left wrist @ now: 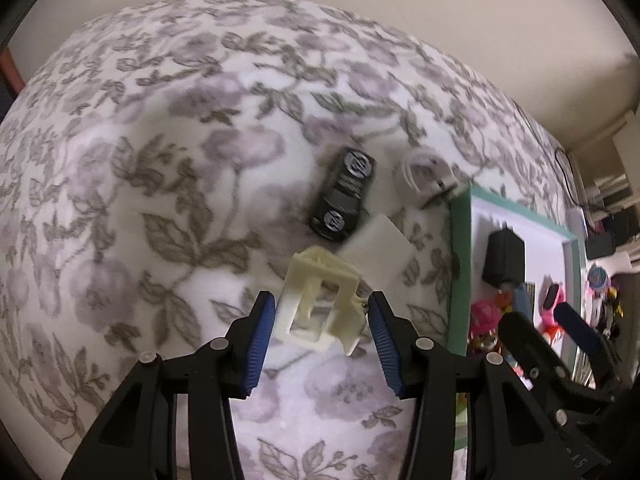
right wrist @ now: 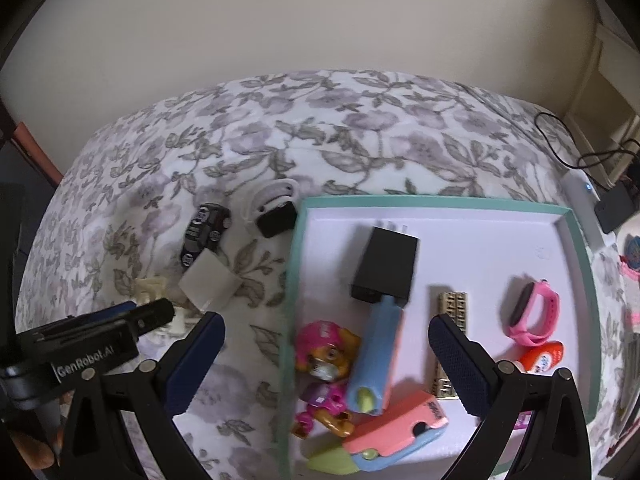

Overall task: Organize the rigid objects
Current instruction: 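Grasp the cream plastic clip with the left gripper while the right grasps the white charger block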

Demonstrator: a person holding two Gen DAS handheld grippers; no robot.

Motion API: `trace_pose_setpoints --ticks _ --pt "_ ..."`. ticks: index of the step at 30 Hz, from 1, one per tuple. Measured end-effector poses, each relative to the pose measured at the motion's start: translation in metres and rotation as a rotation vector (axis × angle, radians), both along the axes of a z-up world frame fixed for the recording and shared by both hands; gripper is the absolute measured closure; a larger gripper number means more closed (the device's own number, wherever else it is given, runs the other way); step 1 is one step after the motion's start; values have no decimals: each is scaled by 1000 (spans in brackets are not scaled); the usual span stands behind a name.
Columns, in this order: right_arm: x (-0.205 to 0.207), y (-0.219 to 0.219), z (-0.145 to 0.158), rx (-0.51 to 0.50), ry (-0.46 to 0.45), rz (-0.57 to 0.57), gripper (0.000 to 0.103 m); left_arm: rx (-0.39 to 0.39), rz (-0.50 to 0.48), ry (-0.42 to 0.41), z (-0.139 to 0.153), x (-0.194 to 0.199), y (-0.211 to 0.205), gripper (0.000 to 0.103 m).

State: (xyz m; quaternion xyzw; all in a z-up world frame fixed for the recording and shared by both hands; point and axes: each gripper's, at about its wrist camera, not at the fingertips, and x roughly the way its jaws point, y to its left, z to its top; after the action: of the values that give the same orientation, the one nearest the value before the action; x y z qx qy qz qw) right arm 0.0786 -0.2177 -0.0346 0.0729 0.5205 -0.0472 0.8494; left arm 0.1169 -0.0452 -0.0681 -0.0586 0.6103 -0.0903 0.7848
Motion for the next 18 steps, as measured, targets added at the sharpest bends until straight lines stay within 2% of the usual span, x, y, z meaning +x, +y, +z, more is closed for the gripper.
trace_pose_setpoints --ticks 2,7,16,18 --pt "5 8 0 -2 0 22 0 -3 21 -12 3 0 7 72" --pt "19 30 -6 -32 11 72 0 23 72 -21 3 4 29 73" --pt "40 58 -19 -47 27 131 7 -93 145 19 -2 12 50 73" --pt "43 64 -21 -57 27 152 12 -89 159 21 -3 14 53 72"
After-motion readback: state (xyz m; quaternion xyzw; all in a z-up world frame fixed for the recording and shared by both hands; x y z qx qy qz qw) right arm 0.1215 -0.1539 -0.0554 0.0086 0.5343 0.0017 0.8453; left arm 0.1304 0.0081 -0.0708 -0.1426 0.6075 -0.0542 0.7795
